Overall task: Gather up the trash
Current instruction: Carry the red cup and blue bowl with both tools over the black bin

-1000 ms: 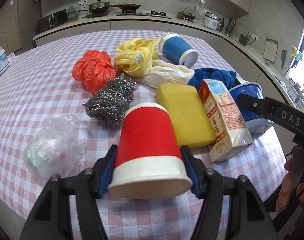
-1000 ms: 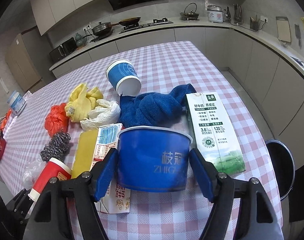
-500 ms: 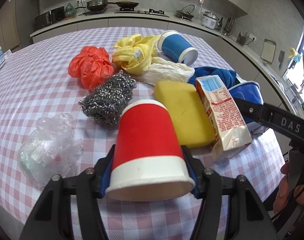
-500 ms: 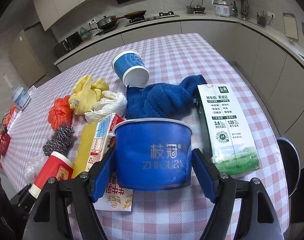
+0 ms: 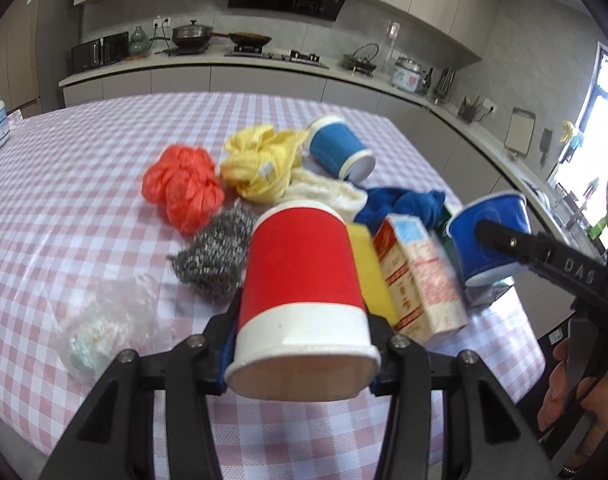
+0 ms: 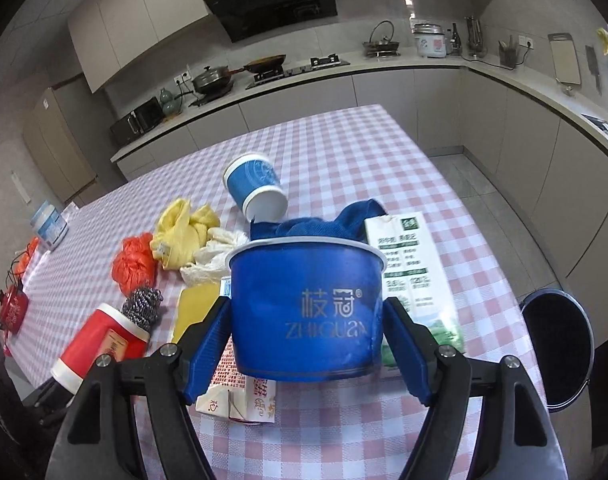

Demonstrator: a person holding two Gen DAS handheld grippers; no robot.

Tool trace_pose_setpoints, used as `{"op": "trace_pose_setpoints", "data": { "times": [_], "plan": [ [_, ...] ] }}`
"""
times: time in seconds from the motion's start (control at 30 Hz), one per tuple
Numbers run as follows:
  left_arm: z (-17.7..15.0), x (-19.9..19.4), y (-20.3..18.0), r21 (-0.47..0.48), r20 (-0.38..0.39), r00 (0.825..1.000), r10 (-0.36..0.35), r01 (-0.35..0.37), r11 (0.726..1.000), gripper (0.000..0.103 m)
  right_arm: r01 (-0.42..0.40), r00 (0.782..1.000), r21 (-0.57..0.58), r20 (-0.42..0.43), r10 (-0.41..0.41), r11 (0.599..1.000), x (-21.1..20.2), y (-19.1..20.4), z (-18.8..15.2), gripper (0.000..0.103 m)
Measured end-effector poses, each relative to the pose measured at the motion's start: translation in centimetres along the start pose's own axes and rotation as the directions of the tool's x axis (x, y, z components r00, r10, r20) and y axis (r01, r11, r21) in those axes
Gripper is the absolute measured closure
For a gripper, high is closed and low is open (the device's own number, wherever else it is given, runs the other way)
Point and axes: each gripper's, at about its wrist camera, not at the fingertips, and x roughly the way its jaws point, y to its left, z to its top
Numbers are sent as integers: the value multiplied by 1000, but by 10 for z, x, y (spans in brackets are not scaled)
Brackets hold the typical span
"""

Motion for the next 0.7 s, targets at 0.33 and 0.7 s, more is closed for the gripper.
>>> {"op": "trace_pose_setpoints", "data": {
  "times": [0.33, 0.7],
  "plan": [
    [24, -9, -62, 78, 43, 996, -79, 76, 994, 54, 38, 997, 90, 68, -44, 995, -45, -59, 3, 26],
    [10, 25, -205, 136, -36, 975, -220, 222, 965, 54, 117, 988, 208, 72, -135, 971, -99, -221, -14, 26]
  ]
}}
